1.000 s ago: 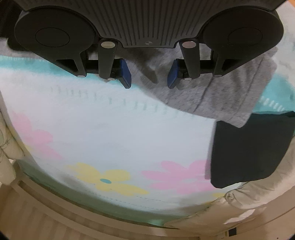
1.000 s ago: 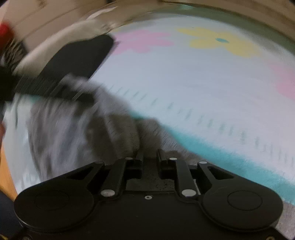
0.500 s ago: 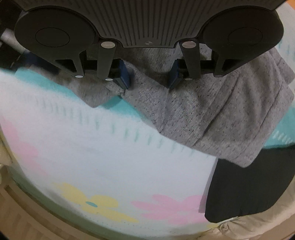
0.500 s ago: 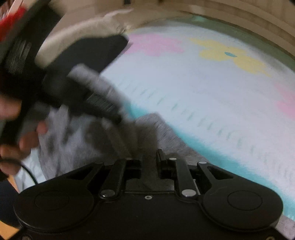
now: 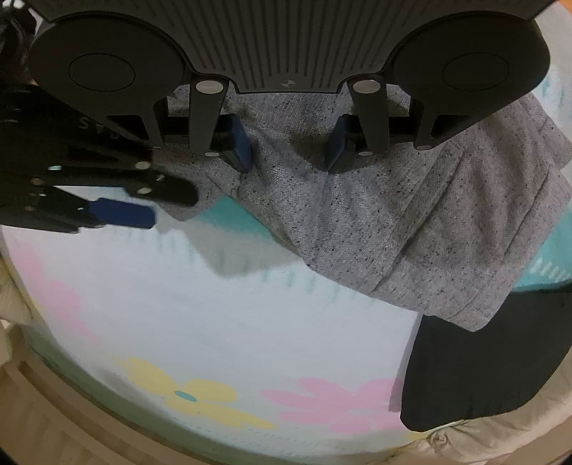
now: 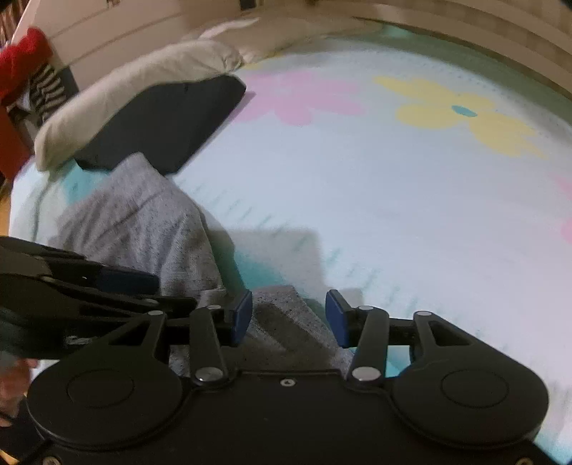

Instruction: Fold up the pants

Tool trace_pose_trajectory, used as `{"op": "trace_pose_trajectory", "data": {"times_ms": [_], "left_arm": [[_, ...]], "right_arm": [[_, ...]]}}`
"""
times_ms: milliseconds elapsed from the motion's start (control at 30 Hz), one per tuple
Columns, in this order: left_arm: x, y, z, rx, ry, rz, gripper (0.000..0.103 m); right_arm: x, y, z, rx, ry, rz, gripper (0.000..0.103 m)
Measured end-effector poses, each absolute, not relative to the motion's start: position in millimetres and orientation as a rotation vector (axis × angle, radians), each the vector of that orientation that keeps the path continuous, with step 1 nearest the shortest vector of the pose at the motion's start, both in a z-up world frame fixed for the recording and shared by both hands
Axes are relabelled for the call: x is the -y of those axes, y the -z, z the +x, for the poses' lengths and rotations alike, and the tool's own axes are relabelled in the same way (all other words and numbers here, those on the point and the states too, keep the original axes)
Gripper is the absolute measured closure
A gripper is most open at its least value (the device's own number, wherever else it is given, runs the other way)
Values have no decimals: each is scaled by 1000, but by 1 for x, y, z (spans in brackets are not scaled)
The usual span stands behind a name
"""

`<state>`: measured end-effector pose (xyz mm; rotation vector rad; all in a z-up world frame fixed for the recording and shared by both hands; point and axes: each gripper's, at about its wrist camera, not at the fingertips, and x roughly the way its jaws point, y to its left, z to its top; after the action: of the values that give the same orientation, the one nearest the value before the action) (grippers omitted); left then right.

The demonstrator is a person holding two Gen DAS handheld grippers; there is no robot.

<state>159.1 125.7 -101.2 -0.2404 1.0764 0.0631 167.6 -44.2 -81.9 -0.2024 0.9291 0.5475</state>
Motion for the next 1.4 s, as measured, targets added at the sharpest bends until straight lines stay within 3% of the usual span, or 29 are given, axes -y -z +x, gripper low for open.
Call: {"op": "trace_pose_trajectory", "data": {"times_ms": [233,267,300,500,667,733,1033,1133,1200,1267,1400], "left_arm": [[-125,99,154,-1071,-55,-238,58],[-126,99,152,-1070,-54,-247,58],[-129,98,151,-1068,-53,-262,58],[-143,87,131,-1028,-76,-344,59],[-152,96,122,-1100,-131,-324,61],[-149,95,119,-1112,-124,-287,61],[-157,88,99,-1164,-19,-286,61],[-181,70,95,-1113,-54,-335,61],[-199,56,90,-1040,-150,-297,59],[-213,49,88,-1000,-252,-265,55],[-236,54,87,-1025,-298,-331,54]], "right_arm": [[43,96,187,-1026,-660,-160,49],[44,97,188,-1037,-675,-159,58],[42,97,188,-1043,-692,-163,79],[35,87,164,-997,-668,-224,91],[31,66,169,-853,-391,-275,93],[33,70,191,-903,-351,-225,95],[15,106,232,-1010,-243,-224,95],[17,96,237,-1024,-240,-220,83],[22,81,224,-962,-225,-233,65],[26,65,203,-897,-222,-249,57],[24,47,143,-866,-344,-258,56]]}}
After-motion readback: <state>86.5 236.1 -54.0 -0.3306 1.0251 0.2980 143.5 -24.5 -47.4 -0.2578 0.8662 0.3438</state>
